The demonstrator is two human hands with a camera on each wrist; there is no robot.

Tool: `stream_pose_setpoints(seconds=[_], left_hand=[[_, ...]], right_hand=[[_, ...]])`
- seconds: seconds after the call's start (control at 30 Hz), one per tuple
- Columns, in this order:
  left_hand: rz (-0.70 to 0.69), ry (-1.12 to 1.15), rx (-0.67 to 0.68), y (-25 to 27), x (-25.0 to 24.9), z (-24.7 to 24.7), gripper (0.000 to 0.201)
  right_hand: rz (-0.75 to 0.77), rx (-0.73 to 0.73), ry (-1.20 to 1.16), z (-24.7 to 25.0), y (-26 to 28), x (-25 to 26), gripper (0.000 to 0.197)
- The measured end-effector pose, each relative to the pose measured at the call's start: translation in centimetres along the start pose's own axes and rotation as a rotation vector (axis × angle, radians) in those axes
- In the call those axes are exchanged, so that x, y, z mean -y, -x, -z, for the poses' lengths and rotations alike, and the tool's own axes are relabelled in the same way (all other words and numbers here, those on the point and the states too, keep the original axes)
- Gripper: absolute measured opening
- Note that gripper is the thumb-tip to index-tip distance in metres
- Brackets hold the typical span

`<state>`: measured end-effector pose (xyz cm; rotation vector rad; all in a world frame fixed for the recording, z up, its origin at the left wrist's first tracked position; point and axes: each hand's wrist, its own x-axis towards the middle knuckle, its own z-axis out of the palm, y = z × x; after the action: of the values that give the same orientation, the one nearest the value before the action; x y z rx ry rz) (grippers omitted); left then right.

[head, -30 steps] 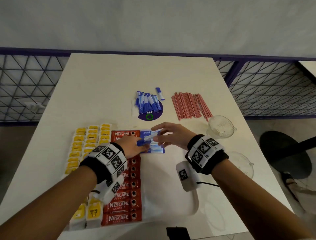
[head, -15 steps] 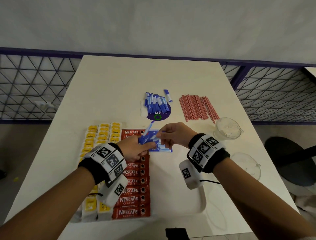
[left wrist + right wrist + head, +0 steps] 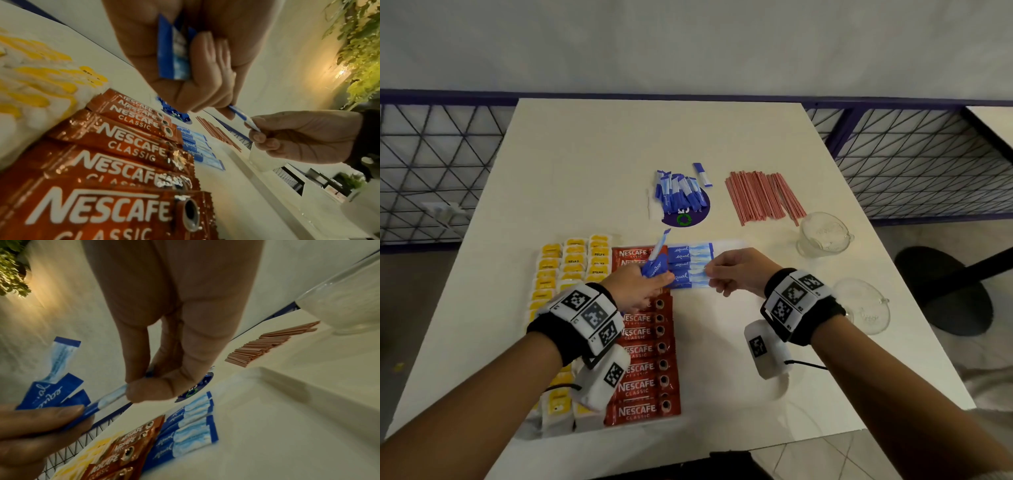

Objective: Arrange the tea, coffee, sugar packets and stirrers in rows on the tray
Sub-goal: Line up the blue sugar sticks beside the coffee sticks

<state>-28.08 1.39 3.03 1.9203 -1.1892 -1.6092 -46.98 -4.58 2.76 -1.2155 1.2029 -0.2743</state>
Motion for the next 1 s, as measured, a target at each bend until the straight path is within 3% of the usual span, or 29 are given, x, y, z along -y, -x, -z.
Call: stream_pose_setpoints(seconds=[0.27,0.4,0.57,0.83,1.0], left_hand=[[-0.084,-0.358,-0.2,-0.8,0.4,-1.0,0.029],[-0.116,-0.404,-0.16,-1.5,0.7,-0.9,0.008],[-0.121,-0.517,-0.148,-1.9,0.3,-1.5,0.002],[-0.1,-0.759,-0.117,-3.0,-0.8,-2.2,0.033],[-0.104,-0.881,-0.103,-3.8,-1.0,-3.0,0.033]], right_hand=[[-0.147,-0.033,-0.049,1.3,0.2,-2.4,0.014],[-0.252,-0.054,-0.023,0.8,-0.5,-3.7,0.017],[-0.311,-0.077,-0.013,0.6,-1.4,-4.2,0.019],[-0.447,-0.046,0.078,0.3,-2.9,-3.1,0.023],[-0.476,-0.051,0.147,0.4,-3.9,-3.1,0.023]])
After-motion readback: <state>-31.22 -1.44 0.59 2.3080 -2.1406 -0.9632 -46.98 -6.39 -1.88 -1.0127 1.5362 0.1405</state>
